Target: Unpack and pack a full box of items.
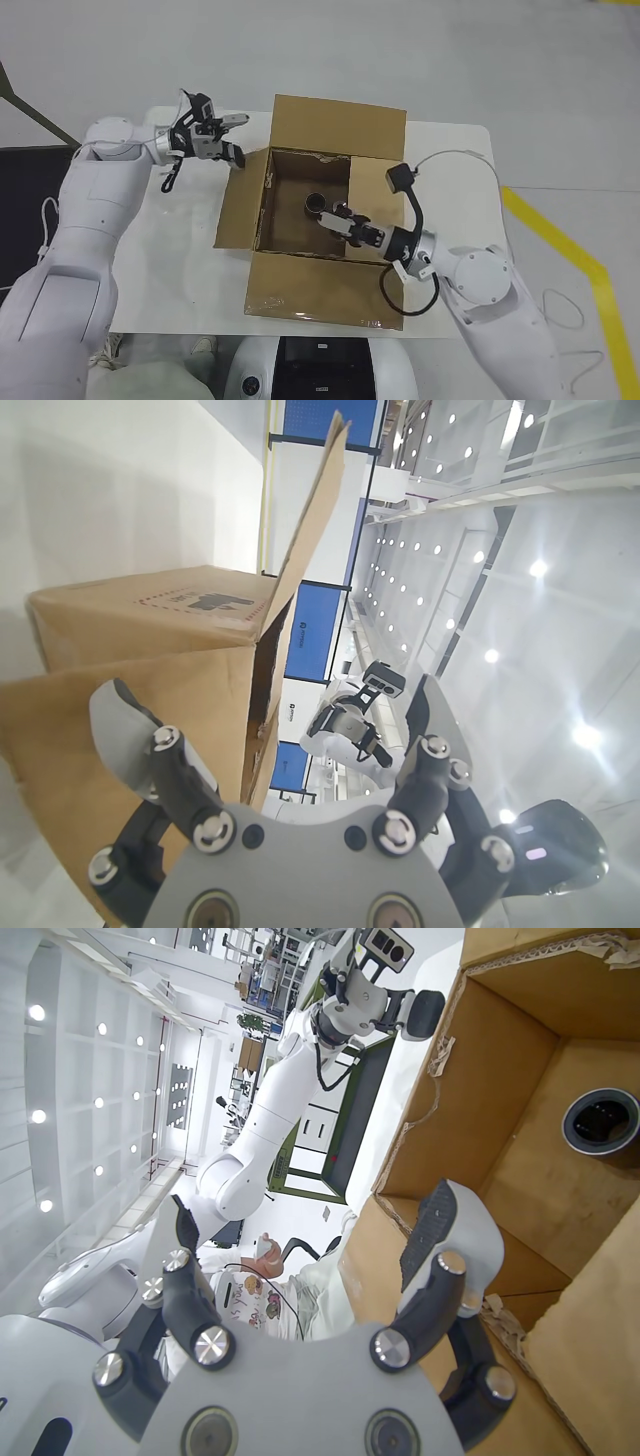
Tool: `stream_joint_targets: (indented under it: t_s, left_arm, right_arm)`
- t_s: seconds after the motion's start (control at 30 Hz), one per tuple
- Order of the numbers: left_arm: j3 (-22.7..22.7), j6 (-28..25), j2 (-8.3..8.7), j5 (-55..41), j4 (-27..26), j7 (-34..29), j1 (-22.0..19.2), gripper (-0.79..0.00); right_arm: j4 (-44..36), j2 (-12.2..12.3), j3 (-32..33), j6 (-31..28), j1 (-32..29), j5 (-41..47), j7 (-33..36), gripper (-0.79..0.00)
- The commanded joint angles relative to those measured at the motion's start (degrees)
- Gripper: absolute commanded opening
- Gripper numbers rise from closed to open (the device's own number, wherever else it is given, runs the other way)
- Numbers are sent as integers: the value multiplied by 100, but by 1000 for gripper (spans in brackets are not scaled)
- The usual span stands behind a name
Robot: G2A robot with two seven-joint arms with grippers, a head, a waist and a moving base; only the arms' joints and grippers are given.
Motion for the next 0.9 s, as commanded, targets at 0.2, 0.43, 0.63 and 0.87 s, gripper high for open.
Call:
stream_joint_targets:
  t_s: [0.2,0.43,0.63,0.87]
  left_arm:
    - [-599,-73,256,-4,-889,-172,224,0]
    - [-831,230,380,157,-2226,-21,575,0]
    - [-866,473,432,367,-3206,145,795,0]
    - [-450,944,385,695,-3842,415,819,0]
  right_arm:
    - [-104,73,238,-170,-263,78,107,0]
    - [-333,165,626,-359,-702,138,191,0]
    - [-562,250,1005,-512,-1160,233,344,0]
    - [-715,326,1337,-705,-1594,393,472,0]
